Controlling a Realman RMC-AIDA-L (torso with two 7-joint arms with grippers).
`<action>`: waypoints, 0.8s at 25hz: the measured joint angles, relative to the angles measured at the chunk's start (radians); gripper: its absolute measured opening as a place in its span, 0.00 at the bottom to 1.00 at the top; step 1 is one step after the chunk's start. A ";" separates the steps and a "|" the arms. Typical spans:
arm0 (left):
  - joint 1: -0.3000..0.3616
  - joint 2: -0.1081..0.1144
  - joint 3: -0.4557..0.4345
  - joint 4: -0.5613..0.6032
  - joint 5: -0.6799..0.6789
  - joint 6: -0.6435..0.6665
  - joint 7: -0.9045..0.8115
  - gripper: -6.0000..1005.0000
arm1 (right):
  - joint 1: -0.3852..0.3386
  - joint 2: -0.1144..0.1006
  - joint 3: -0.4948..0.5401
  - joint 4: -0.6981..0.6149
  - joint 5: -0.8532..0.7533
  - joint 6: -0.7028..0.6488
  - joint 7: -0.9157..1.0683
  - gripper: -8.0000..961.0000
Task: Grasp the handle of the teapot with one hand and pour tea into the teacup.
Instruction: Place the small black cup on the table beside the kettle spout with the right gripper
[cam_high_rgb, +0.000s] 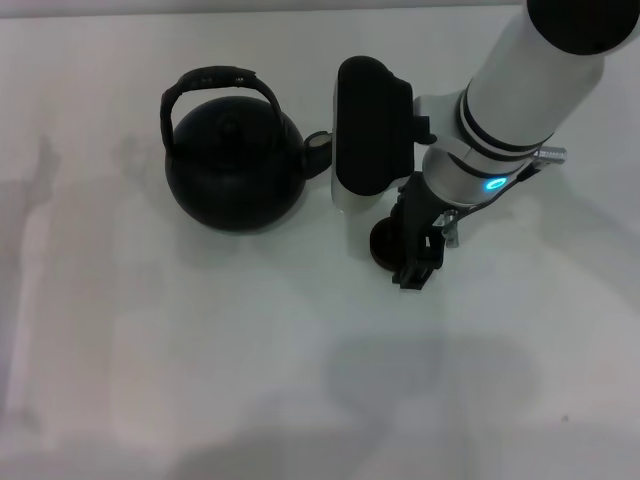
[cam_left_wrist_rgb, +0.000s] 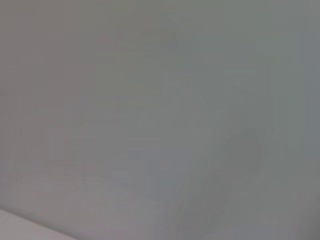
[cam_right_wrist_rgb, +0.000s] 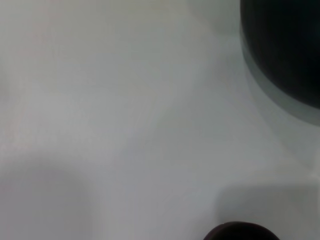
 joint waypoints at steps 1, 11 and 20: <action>0.000 0.000 0.000 0.002 0.000 0.000 0.000 0.88 | -0.001 0.000 0.000 0.000 0.000 0.000 0.001 0.81; -0.003 0.000 0.000 0.003 0.000 -0.001 0.000 0.88 | -0.075 -0.009 0.052 -0.110 -0.002 0.015 -0.008 0.91; 0.003 0.000 0.000 0.003 -0.015 -0.001 -0.012 0.88 | -0.198 -0.009 0.199 -0.248 -0.009 0.026 -0.065 0.91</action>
